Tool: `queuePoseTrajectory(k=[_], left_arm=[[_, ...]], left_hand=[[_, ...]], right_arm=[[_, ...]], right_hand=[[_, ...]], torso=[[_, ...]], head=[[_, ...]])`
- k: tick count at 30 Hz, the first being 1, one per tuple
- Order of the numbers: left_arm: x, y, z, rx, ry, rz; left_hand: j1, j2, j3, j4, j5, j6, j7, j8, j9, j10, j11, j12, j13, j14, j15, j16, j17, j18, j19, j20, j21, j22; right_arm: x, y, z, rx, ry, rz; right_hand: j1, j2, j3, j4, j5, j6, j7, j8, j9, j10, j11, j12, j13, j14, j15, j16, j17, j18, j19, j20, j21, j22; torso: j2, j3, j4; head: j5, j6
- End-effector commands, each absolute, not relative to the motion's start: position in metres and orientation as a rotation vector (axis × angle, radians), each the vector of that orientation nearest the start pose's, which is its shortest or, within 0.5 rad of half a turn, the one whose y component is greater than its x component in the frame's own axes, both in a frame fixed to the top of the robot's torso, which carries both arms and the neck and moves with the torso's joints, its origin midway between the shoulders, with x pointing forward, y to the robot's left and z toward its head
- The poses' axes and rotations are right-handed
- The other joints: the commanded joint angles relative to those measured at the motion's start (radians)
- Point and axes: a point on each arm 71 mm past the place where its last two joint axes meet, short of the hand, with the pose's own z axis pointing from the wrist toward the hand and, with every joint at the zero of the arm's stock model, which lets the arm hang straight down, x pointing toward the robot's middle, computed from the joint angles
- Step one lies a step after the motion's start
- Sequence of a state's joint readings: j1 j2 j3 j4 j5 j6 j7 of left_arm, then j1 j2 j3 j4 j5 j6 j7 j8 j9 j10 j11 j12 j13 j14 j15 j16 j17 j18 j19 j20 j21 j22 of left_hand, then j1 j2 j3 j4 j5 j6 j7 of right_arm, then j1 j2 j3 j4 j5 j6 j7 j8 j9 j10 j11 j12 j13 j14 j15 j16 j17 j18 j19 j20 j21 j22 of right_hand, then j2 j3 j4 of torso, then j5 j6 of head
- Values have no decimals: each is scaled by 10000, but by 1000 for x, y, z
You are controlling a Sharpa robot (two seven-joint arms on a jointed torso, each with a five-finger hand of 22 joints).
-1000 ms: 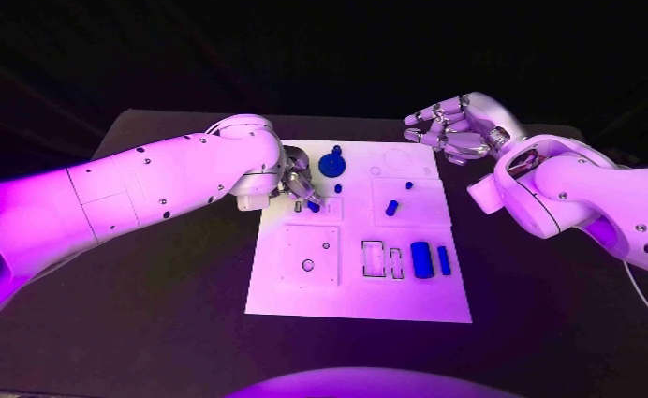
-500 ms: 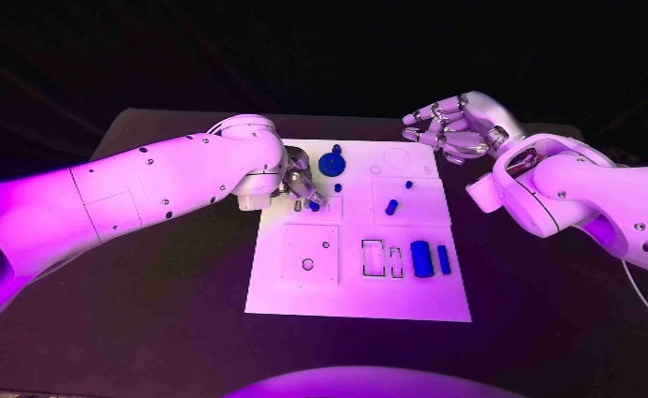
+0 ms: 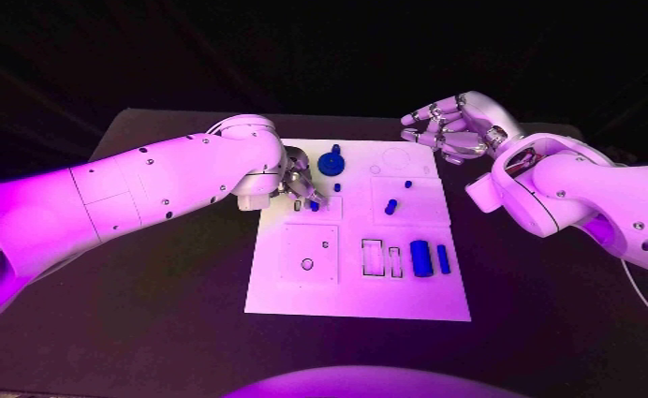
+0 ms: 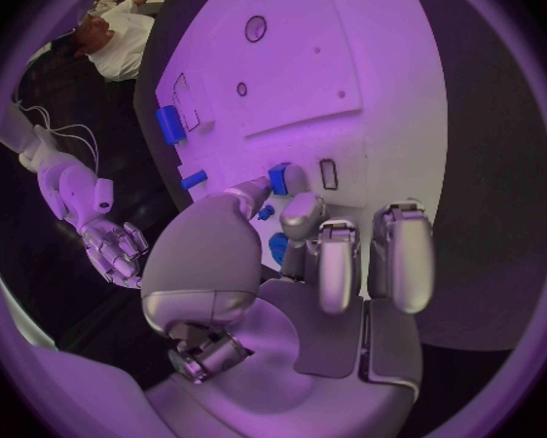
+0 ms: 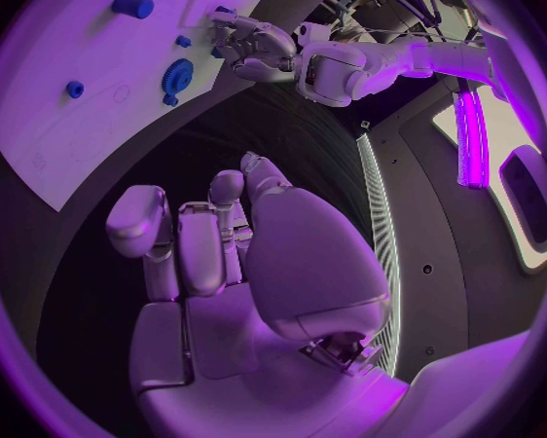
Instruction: Assemble the parts on the task board
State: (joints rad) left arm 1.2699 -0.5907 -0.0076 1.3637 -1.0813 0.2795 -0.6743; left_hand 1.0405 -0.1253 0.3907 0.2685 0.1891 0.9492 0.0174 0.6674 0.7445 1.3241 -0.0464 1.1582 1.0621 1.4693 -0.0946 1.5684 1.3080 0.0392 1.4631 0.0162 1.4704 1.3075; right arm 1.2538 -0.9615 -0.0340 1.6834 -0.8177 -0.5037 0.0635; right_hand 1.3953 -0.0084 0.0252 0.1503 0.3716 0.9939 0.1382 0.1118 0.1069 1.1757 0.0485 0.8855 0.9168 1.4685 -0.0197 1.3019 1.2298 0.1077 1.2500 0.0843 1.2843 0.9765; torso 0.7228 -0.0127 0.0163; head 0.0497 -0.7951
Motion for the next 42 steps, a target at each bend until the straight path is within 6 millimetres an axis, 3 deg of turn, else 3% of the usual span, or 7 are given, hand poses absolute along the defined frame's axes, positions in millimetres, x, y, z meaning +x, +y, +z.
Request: queuePoseTrajectory(k=[1, 8, 15, 23, 32, 35, 42], left_arm=[[508, 138, -202, -449, 24201, -2973], [509, 140, -202, -615, 24052, -3063], [509, 144, -196, -674, 23971, -3084], [514, 150, -171, -821, 23495, -3318], [527, 163, -127, -1144, 22848, -3809], [539, 173, -115, -1270, 22894, -3503], [564, 188, -119, -1892, 23023, -2711]], left_hand=[[-74, 49, -135, 45, -38, 82, 16, -47, -12, 84, -3, 44, 13, 1015, -68, 24, 2628, -100, 600, -70, 65, 1374], [-401, 30, -995, 206, -67, 154, 1, -95, -1, 136, -14, 95, 64, 1015, -74, 24, 2628, -114, 626, -75, 106, 1445], [-839, 285, -2250, 235, -1351, 161, -10, -168, 33, 143, -33, 119, 84, 1015, -88, 24, 2628, -129, 657, -101, 157, 1534], [-1078, 306, -3055, 240, -1421, -35, 30, -236, 77, -97, 1, -153, -233, 1015, -92, 24, 2628, -67, 546, -113, -66, 1271], [-359, 507, -3619, 215, -1416, -582, 282, -657, -97, -444, 209, -374, -477, 1015, 81, 24, 2628, 33, 354, 17, -450, 834], [-101, 611, -3739, 207, -1411, -671, 334, -752, -153, -526, 259, -419, -544, 1015, 122, 24, 2628, 67, 296, 63, -574, 697], [808, 866, -4074, 213, -1412, -1198, 707, -1562, -817, -1353, 590, -1271, -1512, 1015, 407, 24, 2628, 212, -3, 316, -1177, 45]], right_arm=[[466, -218, -138, 4033, 15344, 10551], [466, -219, -138, 4032, 15356, 10542], [466, -218, -139, 3984, 15440, 10574], [466, -220, -139, 4023, 15456, 10560], [468, -221, -140, 4143, 15525, 10619], [468, -221, -140, 4181, 15520, 10614], [469, -224, -140, 4287, 15400, 10534]], right_hand=[[-25, -55, 15, 0, -53, 59, 14, -32, -10, -49, 12, -61, -17, 326, -60, -60, -10, 113, -76, -19, -43, -14], [-58, -62, 9, 21, -56, 57, 18, -34, -11, -65, 16, -85, -46, 320, -56, -85, -36, 120, -99, -18, -66, -57], [-62, -66, 9, 23, -58, 55, 17, -35, -12, -123, 16, -180, -137, 319, -55, -89, -39, 131, -130, -17, -95, -113], [-57, -74, 12, 20, -68, 50, 16, -38, -13, -203, 15, -306, -255, 306, -54, -136, -96, 142, -166, -15, -129, -176], [-67, -75, 42, 41, -62, 38, 21, -47, -17, -433, 22, -658, -585, 247, -48, -317, -289, 189, -320, -9, -283, -431], [-72, -75, 47, 47, -67, 37, 22, -48, -18, -469, 23, -718, -644, 236, -46, -350, -323, 197, -347, -7, -311, -475], [-54, -108, 102, 64, -52, -27, 46, -83, -32, -889, 45, -1370, -1272, 136, -25, -601, -562, 274, -607, 10, -592, -915]], torso=[[2, 4, -18], [1, 0, -2], [12, 8, -42], [0, 13, -7], [-11, 19, -19], [-22, 23, 25], [-22, 17, 37]], head=[[17, 9], [-3, 11], [-19, 5], [-83, 20], [-52, 156], [-75, 166], [-31, 222]])
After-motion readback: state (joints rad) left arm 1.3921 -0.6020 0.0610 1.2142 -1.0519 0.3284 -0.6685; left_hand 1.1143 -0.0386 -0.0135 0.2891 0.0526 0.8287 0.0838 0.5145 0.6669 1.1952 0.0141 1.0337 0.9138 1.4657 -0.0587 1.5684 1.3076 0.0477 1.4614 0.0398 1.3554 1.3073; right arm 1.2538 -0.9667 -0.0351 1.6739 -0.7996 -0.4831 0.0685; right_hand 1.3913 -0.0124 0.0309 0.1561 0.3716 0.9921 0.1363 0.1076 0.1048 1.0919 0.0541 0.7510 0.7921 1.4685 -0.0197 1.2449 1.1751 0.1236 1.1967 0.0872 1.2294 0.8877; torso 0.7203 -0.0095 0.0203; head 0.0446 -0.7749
